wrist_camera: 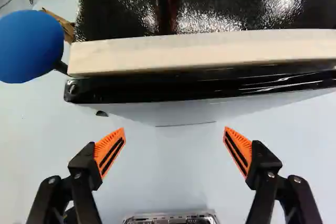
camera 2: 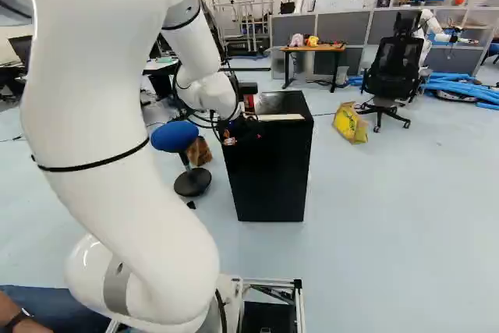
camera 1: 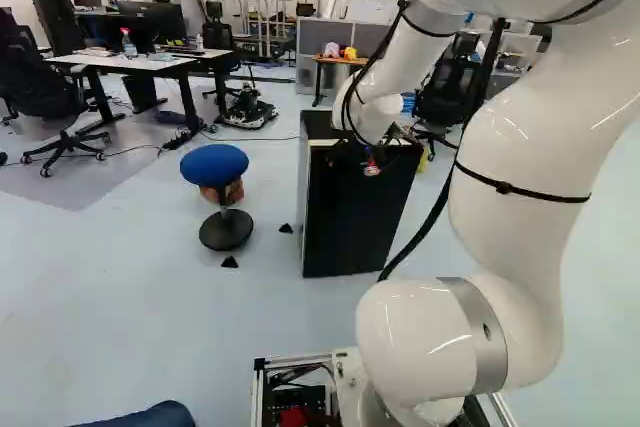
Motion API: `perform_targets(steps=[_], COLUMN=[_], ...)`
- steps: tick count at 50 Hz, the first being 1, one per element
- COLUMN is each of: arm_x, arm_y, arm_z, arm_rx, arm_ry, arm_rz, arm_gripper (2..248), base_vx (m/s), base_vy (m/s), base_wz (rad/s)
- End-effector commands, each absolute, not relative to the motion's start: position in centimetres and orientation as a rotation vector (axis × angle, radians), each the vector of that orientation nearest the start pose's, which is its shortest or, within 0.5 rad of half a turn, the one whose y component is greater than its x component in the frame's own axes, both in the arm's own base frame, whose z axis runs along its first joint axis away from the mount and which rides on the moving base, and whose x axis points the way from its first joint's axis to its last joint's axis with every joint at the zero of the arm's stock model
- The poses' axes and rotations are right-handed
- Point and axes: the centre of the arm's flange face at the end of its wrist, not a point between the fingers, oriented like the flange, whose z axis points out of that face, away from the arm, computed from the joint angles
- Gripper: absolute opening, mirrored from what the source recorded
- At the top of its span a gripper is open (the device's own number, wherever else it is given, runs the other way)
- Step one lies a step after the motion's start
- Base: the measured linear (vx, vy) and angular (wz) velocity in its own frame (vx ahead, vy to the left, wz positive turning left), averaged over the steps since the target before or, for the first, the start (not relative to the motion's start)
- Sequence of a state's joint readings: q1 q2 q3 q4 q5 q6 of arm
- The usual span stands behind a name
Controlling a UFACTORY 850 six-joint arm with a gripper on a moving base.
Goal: Grab a drink from the fridge
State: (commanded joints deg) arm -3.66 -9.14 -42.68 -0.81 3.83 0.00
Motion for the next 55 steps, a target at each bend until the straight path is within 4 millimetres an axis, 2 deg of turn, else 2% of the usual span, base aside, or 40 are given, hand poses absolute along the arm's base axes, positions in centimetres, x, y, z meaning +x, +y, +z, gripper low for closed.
perform_targets(steps=[15, 40, 55], arm_x=[46.4, 47.6, 48.7], arm_y=[-2.3, -2.3, -2.3], arm_z=[41.4, 42.9, 42.6], arm_rx=[-2.922, -2.774, -2.693], arm_ry=[0.051, 0.045, 0.042], arm_rz=[-1.21, -1.525, -1.666], arm_gripper=[247, 247, 247], base_vx=[0.0, 0.0, 0.0], base_vy=[0.0, 0.0, 0.0], base_wz=[0.0, 0.0, 0.0])
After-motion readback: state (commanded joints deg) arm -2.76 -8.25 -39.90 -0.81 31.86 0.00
